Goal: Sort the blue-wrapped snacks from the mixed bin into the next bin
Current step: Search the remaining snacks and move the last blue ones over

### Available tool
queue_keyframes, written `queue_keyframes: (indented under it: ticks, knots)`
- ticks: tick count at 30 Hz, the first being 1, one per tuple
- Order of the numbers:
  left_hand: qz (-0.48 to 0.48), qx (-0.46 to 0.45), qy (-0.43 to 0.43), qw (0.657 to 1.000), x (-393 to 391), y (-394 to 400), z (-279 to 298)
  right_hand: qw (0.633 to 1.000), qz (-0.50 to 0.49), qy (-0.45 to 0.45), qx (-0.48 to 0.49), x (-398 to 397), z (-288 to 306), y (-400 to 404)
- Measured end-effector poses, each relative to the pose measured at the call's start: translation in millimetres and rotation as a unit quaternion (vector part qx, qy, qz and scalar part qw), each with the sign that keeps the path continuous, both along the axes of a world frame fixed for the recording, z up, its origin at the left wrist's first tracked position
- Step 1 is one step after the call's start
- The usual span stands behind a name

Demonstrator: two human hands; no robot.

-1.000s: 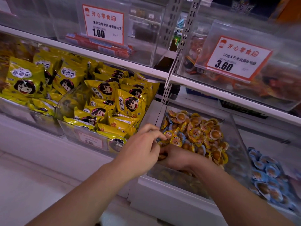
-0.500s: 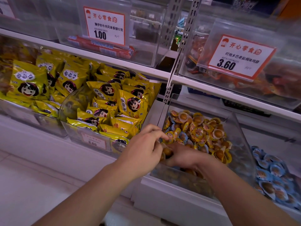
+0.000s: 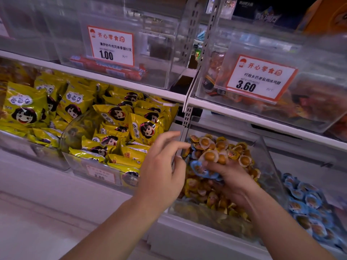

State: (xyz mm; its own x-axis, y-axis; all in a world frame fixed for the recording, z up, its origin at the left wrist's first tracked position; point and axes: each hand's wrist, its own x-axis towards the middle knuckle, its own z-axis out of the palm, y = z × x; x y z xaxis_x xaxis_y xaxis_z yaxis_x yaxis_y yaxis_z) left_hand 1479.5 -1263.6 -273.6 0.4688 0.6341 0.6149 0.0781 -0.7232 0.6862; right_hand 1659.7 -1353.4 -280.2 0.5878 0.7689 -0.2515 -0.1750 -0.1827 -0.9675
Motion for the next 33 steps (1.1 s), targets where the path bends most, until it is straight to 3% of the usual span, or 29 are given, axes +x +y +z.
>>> queue_keyframes:
  ticks: [2, 6, 8, 10, 14, 17, 21, 28, 30, 33]
  knots:
    - [-0.033, -0.007, -0.024, 0.999, 11.0, -12.2, 2.3, 0.994, -0.066, 0.079, 0.022, 9.9, 11.0, -11.7]
    - [-0.111, -0.193, 0.052, 0.973, 55.4, -42.3, -8.9, 0.978, -0.071, 0.195, 0.034, 12.6, 11.6, -31.9]
    - [-0.128, -0.342, 0.072, 0.928, 78.6, -50.2, -13.8, 0.968, -0.054, 0.239, 0.058, 10.2, 6.8, -37.3]
    - [-0.129, -0.482, 0.025, 0.866, 96.1, -55.0, -15.0, 0.954, -0.033, 0.284, 0.096, 12.6, 3.0, -38.5]
    - [-0.093, -0.625, -0.097, 0.769, 115.2, -48.8, -19.4, 0.933, -0.001, 0.323, 0.157, 27.7, -1.7, -39.0]
    - [-0.091, -0.658, -0.107, 0.74, 116.4, -40.7, -17.7, 0.941, -0.023, 0.308, 0.137, 36.3, -9.6, -36.6]
    - [-0.109, -0.682, -0.096, 0.717, 117.2, -33.1, -18.8, 0.973, -0.026, 0.198, 0.117, 32.5, -16.2, -31.8]
    - [-0.119, -0.652, -0.085, 0.744, 114.5, -29.0, -18.4, 0.991, -0.036, 0.072, 0.107, 35.4, -15.8, -35.8]
    - [-0.113, -0.675, -0.087, 0.723, 111.3, -31.0, -16.5, 0.986, -0.041, 0.103, 0.121, 33.7, -14.2, -37.7]
    - [-0.104, -0.733, -0.096, 0.665, 108.4, -36.2, -14.0, 0.976, -0.11, 0.145, 0.116, 32.6, -12.1, -40.0]
